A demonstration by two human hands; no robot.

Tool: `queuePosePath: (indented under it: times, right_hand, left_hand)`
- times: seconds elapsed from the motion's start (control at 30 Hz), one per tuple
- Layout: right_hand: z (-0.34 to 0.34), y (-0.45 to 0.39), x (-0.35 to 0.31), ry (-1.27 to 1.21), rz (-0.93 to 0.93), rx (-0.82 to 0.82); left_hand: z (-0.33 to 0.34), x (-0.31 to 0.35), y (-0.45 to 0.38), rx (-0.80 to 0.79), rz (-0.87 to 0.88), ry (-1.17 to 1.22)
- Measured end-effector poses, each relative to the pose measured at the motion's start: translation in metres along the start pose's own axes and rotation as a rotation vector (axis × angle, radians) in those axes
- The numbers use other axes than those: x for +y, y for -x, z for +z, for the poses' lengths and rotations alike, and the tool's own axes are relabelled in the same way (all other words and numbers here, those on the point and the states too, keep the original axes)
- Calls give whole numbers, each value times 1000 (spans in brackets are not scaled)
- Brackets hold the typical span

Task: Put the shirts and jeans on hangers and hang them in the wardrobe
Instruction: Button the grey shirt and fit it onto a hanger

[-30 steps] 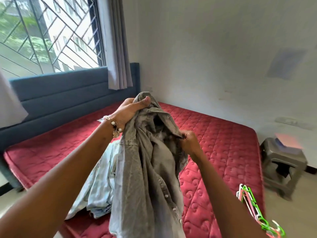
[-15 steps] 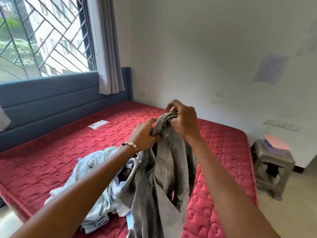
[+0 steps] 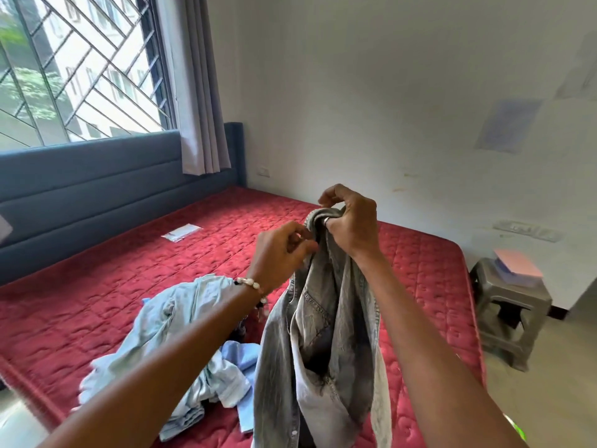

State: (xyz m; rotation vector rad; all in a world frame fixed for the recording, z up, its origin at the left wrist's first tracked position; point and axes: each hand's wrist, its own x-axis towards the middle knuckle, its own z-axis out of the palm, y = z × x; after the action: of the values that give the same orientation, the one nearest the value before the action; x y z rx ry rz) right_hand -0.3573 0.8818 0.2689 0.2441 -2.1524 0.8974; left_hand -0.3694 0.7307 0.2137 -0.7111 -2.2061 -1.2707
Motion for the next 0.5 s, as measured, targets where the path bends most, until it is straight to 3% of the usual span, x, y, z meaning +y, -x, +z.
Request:
queuePosePath:
  times: [0.1,0.23,0.37,0.5]
  right_hand:
    - [-1,-2,-11,-93,-16,-104]
    - [-11,-4,-14,-92,-17,-200]
    - [-21,-1,0,169,61,-182]
    - [-16,15,22,399,82,-219]
  left_hand:
    - [18,7,5,133,-11,-162]
    - [19,8,-1,210,-77,-157]
    - [13,10,-8,260,-27,-149]
    - [11,17,-12,302,-147,-46]
